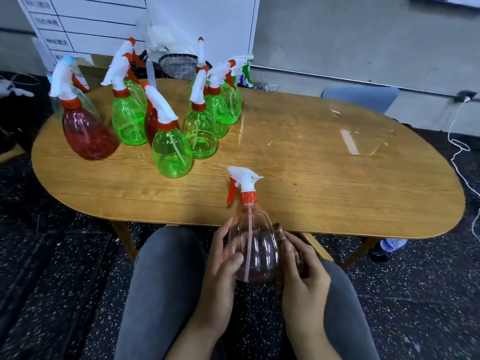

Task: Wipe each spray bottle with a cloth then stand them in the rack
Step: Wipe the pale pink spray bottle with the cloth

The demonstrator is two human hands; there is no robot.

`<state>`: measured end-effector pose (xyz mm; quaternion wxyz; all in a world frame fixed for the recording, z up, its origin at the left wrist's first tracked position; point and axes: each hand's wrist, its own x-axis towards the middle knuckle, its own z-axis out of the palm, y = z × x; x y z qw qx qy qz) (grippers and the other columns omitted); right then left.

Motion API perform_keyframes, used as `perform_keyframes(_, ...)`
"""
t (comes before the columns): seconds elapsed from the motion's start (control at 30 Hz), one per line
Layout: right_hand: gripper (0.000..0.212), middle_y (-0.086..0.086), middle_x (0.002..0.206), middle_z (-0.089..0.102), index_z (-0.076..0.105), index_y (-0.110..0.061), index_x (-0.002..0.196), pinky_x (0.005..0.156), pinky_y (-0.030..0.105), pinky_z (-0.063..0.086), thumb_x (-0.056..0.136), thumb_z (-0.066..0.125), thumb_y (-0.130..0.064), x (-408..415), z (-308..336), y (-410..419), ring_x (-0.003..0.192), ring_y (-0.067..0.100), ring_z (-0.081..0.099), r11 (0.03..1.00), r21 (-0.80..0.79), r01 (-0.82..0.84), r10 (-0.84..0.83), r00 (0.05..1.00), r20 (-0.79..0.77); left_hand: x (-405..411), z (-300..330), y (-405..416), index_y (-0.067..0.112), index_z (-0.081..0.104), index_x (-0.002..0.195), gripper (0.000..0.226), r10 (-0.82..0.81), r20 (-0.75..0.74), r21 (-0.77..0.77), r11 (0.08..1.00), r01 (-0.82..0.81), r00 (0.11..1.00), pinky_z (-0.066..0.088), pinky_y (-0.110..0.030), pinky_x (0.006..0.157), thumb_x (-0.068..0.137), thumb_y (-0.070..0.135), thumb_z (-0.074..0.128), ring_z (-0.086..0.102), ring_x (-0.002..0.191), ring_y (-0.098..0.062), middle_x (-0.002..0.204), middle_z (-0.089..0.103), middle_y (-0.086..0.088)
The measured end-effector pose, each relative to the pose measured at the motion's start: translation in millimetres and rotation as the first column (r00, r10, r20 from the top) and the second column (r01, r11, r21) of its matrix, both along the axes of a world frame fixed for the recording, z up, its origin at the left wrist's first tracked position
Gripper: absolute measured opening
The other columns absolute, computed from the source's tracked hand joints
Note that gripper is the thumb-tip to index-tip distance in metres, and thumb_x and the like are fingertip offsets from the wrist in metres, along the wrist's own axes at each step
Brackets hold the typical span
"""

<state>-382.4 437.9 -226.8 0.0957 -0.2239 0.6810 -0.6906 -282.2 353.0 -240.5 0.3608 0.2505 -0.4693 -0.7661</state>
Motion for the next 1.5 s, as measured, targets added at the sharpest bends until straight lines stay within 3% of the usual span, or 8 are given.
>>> perform_keyframes(0.3, 0.022, -0.002, 0.111, 0.077, 0.079, -0.036, 0.115, 0.094, 0.040, 0.059, 0.098, 0.071, -0.024, 2, -6, 8, 0.110, 0.021, 0.072, 0.994, -0.045, -0.095, 0.097, 0.995, 0.026, -1, 11, 0, 0.043, 0.057, 0.146, 0.079, 0.000, 0.116, -0.115, 0.993, 0.014, 0.993, 0.056, -0.037, 0.102, 0.077, 0.071, 0.082, 0.063, 0.135, -0.022, 0.144, 0.066, 0.000)
perform_keyframes(0.4, 0.020, 0.005, 0.114, 0.077, 0.080, -0.031, 0.117, 0.099, 0.058, 0.056, 0.098, 0.071, -0.032, 0, -12, 9, 0.113, 0.029, 0.071, 0.996, -0.058, -0.069, 0.076, 0.990, 0.121, -1, 7, 0, 0.034, 0.047, 0.155, 0.090, 0.014, 0.117, -0.042, 0.999, -0.009, 0.993, 0.053, -0.059, 0.106, 0.079, 0.069, 0.081, 0.062, 0.136, -0.028, 0.144, 0.066, -0.004)
perform_keyframes(0.5, 0.024, 0.009, 0.113, 0.077, 0.079, -0.028, 0.118, 0.098, 0.064, 0.054, 0.097, 0.072, -0.037, -2, -15, 9, 0.112, 0.034, 0.071, 0.996, -0.069, -0.053, 0.063, 0.987, 0.146, 0, 3, 1, 0.030, 0.044, 0.157, 0.066, -0.006, 0.118, 0.014, 1.000, 0.004, 0.993, 0.043, -0.070, 0.114, 0.097, 0.051, 0.062, 0.059, 0.141, -0.027, 0.150, 0.063, -0.004)
perform_keyframes(0.7, 0.024, 0.008, 0.114, 0.077, 0.079, -0.028, 0.119, 0.098, 0.061, 0.055, 0.096, 0.070, -0.030, -1, -13, 9, 0.112, 0.032, 0.072, 0.994, -0.079, -0.076, 0.085, 0.989, 0.121, -1, 5, 2, 0.032, 0.049, 0.154, 0.093, -0.017, 0.184, -0.096, 0.995, 0.035, 0.983, 0.057, -0.052, 0.102, 0.078, 0.074, 0.079, 0.066, 0.129, -0.029, 0.138, 0.068, -0.005)
perform_keyframes(0.87, 0.023, 0.002, 0.113, 0.077, 0.078, -0.023, 0.118, 0.099, 0.050, 0.057, 0.097, 0.069, -0.024, -3, -10, 9, 0.111, 0.022, 0.072, 0.997, -0.065, -0.048, 0.054, 0.994, 0.094, -3, 0, 2, 0.046, 0.044, 0.154, 0.071, 0.009, 0.164, -0.068, 0.998, 0.002, 0.986, 0.048, -0.066, 0.111, 0.090, 0.061, 0.072, 0.063, 0.134, -0.027, 0.141, 0.068, 0.001)
perform_keyframes(1.03, 0.023, -0.004, 0.106, 0.076, 0.077, -0.022, 0.118, 0.092, 0.028, 0.056, 0.097, 0.069, -0.017, 0, -3, 8, 0.104, 0.016, 0.071, 0.996, -0.038, -0.078, 0.078, 0.997, -0.010, -2, 1, 4, 0.041, 0.045, 0.156, 0.073, -0.005, 0.137, -0.049, 0.999, 0.012, 0.991, 0.054, -0.056, 0.106, 0.093, 0.067, 0.068, 0.061, 0.137, -0.033, 0.148, 0.064, -0.007)
perform_keyframes(1.3, 0.024, -0.009, 0.110, 0.075, 0.075, -0.028, 0.121, 0.091, 0.035, 0.057, 0.099, 0.067, -0.027, -1, 1, 10, 0.108, 0.019, 0.072, 0.997, 0.021, -0.072, 0.074, 0.984, -0.159, -2, 5, 2, 0.024, 0.037, 0.162, 0.101, -0.035, 0.167, -0.140, 0.988, 0.059, 0.985, 0.056, -0.032, 0.103, 0.082, 0.074, 0.075, 0.064, 0.135, -0.018, 0.145, 0.066, 0.004)
perform_keyframes(1.5, 0.026, -0.005, 0.110, 0.074, 0.074, -0.028, 0.124, 0.090, 0.035, 0.057, 0.100, 0.066, -0.028, -3, 1, 10, 0.106, 0.021, 0.071, 0.991, 0.058, -0.117, 0.128, 0.965, -0.229, -2, -4, 4, 0.038, 0.028, 0.164, 0.097, -0.046, 0.145, -0.131, 0.989, 0.065, 0.988, 0.049, -0.063, 0.112, 0.086, 0.060, 0.081, 0.062, 0.137, -0.030, 0.147, 0.063, -0.009)
